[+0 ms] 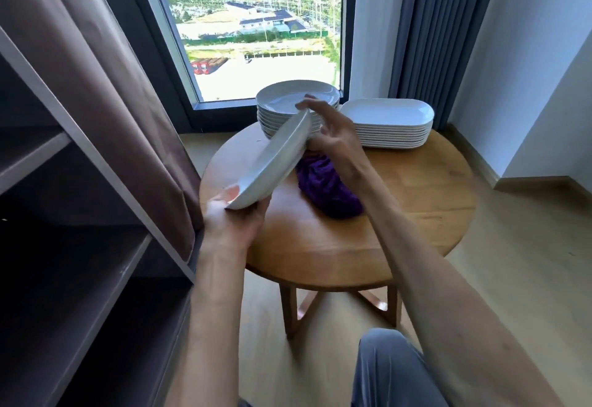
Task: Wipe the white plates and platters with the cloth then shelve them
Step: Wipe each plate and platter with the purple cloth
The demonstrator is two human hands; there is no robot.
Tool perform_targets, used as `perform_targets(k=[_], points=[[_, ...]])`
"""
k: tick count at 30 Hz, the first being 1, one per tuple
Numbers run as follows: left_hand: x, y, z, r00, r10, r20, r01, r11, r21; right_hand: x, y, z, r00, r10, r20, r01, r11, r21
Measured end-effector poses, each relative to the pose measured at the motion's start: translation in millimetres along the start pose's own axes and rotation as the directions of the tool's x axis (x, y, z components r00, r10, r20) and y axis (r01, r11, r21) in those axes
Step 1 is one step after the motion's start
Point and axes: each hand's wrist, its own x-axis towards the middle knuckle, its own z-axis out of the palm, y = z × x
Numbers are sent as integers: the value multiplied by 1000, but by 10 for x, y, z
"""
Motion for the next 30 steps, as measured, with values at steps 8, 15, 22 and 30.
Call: perform_targets(k=[8,15,22,30], points=[[29,-58,40,987,-162,19,162,987,-6,147,-68,27,957,-39,-287,57,997,56],[59,5,50,899,374,228,-432,673,601,421,-233,-52,831,344,-438,-189,914,359],[-187,15,-105,793,-149,591,-282,770,573,565,-182,57,730,625,-277,-544,776,319],[-190,54,-121,858,161,488,-284,940,189,413,-127,-29,805,426,-413,-404,903,143]])
